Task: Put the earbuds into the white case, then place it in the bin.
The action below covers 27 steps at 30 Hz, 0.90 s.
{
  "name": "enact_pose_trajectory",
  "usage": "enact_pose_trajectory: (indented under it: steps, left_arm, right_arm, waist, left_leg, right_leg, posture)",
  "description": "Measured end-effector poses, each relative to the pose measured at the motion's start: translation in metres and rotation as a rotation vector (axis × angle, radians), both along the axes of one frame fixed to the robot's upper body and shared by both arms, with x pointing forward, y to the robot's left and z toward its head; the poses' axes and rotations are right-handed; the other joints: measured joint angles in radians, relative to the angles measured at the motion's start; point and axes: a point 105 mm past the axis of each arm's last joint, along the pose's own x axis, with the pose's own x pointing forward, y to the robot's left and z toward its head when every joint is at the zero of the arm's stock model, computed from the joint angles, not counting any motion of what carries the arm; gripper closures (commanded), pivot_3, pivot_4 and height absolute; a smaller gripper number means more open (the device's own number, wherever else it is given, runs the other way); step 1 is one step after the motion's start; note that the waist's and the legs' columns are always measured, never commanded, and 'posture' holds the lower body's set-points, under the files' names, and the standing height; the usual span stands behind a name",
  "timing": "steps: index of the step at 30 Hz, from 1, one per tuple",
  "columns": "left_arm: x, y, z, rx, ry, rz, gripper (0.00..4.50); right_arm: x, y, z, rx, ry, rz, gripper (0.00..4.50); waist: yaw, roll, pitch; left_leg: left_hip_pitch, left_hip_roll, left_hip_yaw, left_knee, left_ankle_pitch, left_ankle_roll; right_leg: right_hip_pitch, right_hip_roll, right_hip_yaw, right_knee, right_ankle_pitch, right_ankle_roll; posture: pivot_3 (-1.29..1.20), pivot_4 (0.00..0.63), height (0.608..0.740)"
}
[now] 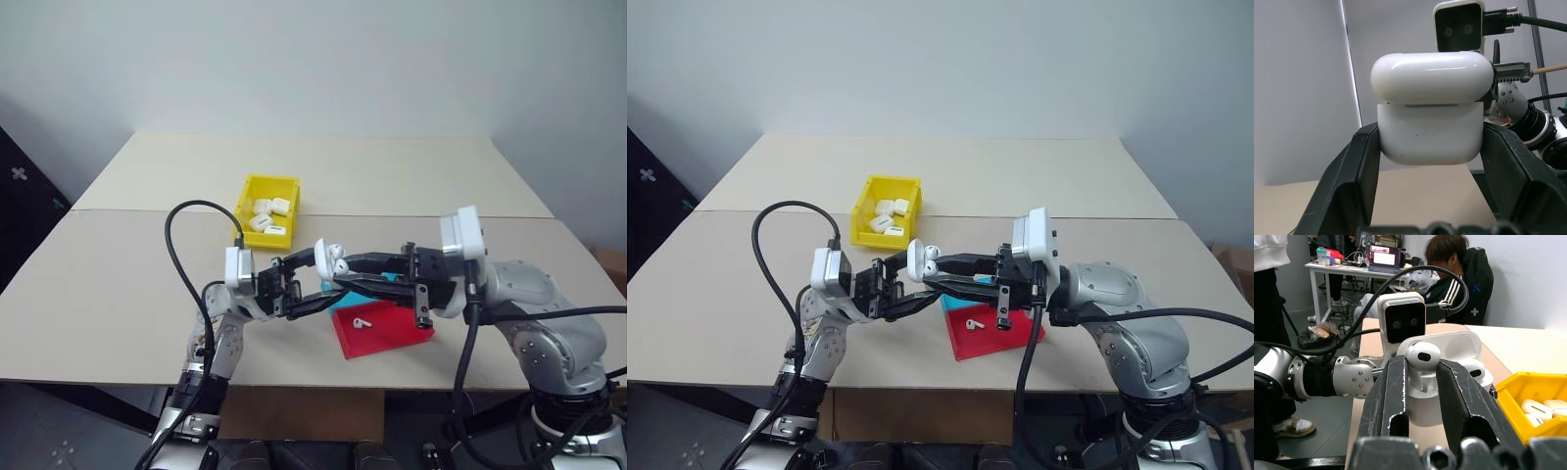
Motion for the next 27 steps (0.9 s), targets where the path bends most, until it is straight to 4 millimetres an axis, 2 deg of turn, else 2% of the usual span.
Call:
enact_pose_trajectory:
  steps: [1,5,6,21,27]
  left_arm:
    - [0.0,0.0,0.0,-0.001,0.0,0.0,1.74]
    - [0.001,0.001,0.0,-0.004,0.004,0.01,1.74]
    - [0.002,0.002,0.0,-0.004,0.007,0.014,1.74]
    - [0.005,0.003,-0.002,-0.011,0.01,0.032,1.74]
    - [0.005,0.003,-0.006,0.009,0.01,0.036,1.74]
  right_arm:
    - [0.0,0.0,0.0,0.0,-0.003,-0.001,2.85]
    - [0.0,0.002,-0.002,-0.009,-0.026,-0.004,1.44]
    - [0.0,0.003,-0.003,-0.013,-0.028,0.0,1.22]
    - [0.002,0.002,-0.002,-0.016,-0.042,-0.016,1.22]
    - [0.009,-0.014,0.009,0.009,-0.05,-0.076,1.22]
  waist:
    - [0.0,0.0,0.0]
    - [0.0,0.0,0.0]
    - [0.0,0.0,0.0]
    - [0.0,0.0,0.0]
    - [0.002,0.0,0.0]
  left_leg:
    - [0.0,0.0,0.0,0.0,0.0,0.0]
    - [0.0,0.0,0.0,0.0,0.0,0.0]
    - [0.0,0.0,0.0,0.0,0.0,0.0]
    - [0.0,0.0,0.0,0.0,0.0,0.0]
    - [0.0,0.0,0.0,0.0,0.0,0.0]
  right_leg:
    - [0.0,0.0,0.0,0.0,0.0,0.0]
    - [0.0,0.0,0.0,0.0,0.0,0.0]
    - [0.0,0.0,0.0,0.0,0.0,0.0]
    - [0.0,0.0,0.0,0.0,0.0,0.0]
    - [0.0,0.0,0.0,-0.001,0.0,0.0]
  posture:
    - [0.0,0.15,0.74]
    - [0.0,0.15,0.74]
    - [0.0,0.15,0.74]
    - [0.0,0.15,0.74]
    - [0.0,0.15,0.74]
